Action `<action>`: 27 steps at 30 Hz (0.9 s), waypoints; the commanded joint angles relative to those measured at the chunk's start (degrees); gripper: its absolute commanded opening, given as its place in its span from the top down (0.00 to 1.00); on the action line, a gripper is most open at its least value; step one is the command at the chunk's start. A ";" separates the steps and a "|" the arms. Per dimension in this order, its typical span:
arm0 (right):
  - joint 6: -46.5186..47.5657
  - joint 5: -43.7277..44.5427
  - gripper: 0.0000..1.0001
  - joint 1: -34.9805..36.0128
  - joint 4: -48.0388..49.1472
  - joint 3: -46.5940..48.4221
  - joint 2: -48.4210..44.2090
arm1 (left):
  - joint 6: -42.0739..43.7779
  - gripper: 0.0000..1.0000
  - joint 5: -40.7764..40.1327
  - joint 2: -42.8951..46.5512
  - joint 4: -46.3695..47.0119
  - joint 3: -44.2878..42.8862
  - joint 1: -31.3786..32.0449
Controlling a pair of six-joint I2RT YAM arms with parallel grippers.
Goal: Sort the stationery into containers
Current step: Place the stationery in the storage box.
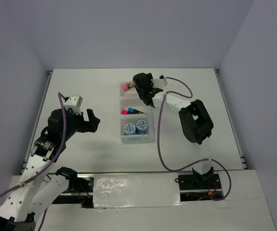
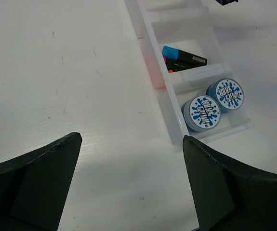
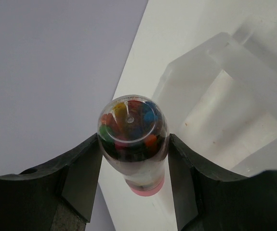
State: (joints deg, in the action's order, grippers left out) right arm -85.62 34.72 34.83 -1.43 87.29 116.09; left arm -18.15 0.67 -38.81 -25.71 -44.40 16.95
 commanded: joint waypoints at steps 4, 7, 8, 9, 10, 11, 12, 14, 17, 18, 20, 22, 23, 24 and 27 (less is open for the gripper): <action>-1.38 -0.97 0.64 -0.38 -0.48 3.59 2.12 | 0.75 0.01 1.00 0.93 2.07 -1.12 -0.34; -2.00 -1.23 0.59 -0.46 -0.33 3.07 2.03 | 0.75 0.01 1.27 1.01 2.25 -1.04 -0.34; -2.18 -1.32 0.56 -0.46 -0.15 2.98 2.03 | 0.75 0.01 1.27 1.01 2.16 -1.04 -0.34; -2.09 -1.41 0.50 -0.46 -0.32 3.07 2.12 | 0.75 0.01 1.18 1.01 2.16 -1.12 -0.34; -2.00 -1.50 0.46 -0.46 -0.67 3.50 2.12 | 0.75 0.01 1.18 1.01 2.16 -1.04 -0.34; -1.83 -1.58 0.43 -0.46 -1.37 4.20 2.21 | 0.75 0.01 1.27 1.10 2.16 -1.04 -0.34; -1.65 -1.93 0.35 -0.55 -1.55 4.56 2.29 | 0.75 0.01 1.27 1.19 2.16 -1.12 -0.34; -1.48 -2.64 0.09 -0.64 -1.56 4.91 2.30 | 0.75 0.01 1.44 1.28 2.25 -1.04 -0.34; -1.21 -2.82 0.00 -0.73 -1.90 5.35 2.03 | 0.75 0.01 1.62 1.45 2.16 -1.04 -0.34; -1.21 -2.99 0.00 -0.64 -2.17 5.53 1.94 | 0.75 0.01 1.44 1.45 2.16 -1.04 -0.34; -1.12 -3.08 0.00 -0.90 -2.43 5.44 1.77 | 0.84 0.01 1.53 1.45 2.16 -1.04 -0.34; -1.04 -3.17 0.00 -1.08 -2.09 4.92 0.90 | 0.75 0.01 1.44 1.45 2.16 -0.95 -0.34; -1.04 -2.91 0.00 -1.25 -2.17 4.48 0.54 | 0.75 0.01 1.44 1.45 2.16 -1.04 -0.34; -0.51 -2.82 0.00 -1.25 -2.26 4.30 -0.33 | 0.75 0.01 1.18 1.54 2.16 -1.04 -0.34; 2.90 -2.81 0.00 -2.04 -2.79 4.21 -3.14 | -0.21 0.01 -1.53 1.37 1.72 -1.12 -0.34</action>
State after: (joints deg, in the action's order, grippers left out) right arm -85.71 30.76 33.87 -3.73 90.32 118.37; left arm -18.17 1.17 -38.00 -25.71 -44.40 16.95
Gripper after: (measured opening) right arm 0.996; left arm 0.994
